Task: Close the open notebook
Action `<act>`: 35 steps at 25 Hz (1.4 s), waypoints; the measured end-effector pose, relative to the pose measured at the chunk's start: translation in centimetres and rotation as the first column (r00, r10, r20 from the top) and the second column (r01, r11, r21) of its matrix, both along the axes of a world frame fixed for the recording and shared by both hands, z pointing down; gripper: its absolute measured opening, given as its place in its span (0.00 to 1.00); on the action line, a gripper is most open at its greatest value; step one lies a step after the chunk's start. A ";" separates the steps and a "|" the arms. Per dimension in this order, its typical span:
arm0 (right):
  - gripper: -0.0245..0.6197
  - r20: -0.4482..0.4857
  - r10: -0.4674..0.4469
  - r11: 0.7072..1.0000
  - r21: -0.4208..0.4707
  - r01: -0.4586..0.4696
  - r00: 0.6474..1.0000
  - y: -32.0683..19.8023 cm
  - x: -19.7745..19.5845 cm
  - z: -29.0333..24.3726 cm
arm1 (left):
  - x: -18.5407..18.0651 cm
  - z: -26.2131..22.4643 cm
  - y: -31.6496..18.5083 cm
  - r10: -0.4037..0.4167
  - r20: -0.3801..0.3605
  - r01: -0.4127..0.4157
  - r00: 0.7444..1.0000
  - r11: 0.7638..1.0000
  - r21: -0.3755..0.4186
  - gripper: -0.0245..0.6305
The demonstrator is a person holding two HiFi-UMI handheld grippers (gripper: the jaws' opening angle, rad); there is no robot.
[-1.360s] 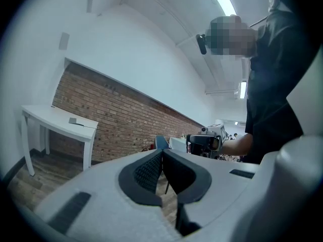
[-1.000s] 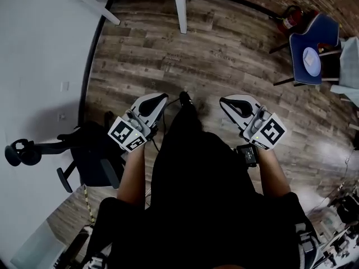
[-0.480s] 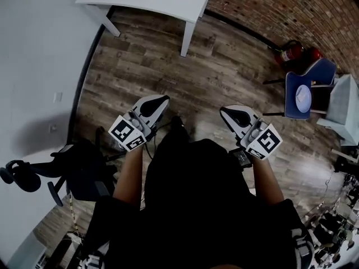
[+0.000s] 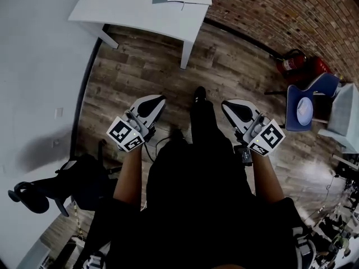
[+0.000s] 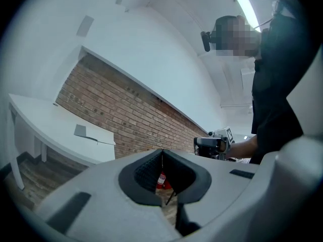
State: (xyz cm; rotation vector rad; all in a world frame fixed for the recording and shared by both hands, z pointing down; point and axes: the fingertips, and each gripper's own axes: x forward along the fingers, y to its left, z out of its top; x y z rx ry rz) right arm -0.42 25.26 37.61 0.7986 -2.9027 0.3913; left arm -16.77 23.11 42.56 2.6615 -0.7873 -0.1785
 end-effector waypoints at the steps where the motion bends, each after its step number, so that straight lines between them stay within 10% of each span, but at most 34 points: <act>1: 0.04 0.017 -0.007 1.000 0.000 0.007 1.000 -1.6 0.4 0.0 | 0.3 0.2 -1.3 -0.008 0.008 0.008 1.000 1.000 -0.003 0.06; 21: 0.04 0.142 -0.152 0.988 -0.012 0.155 0.978 -29.6 6.6 0.2 | 3.6 -1.5 -26.1 -0.187 0.102 0.194 0.977 0.979 -0.056 0.06; 35: 0.04 0.239 -0.021 0.989 -0.138 0.055 0.971 -40.0 4.7 2.0 | 1.0 -3.7 -35.6 -0.161 0.110 0.159 0.981 0.987 0.019 0.06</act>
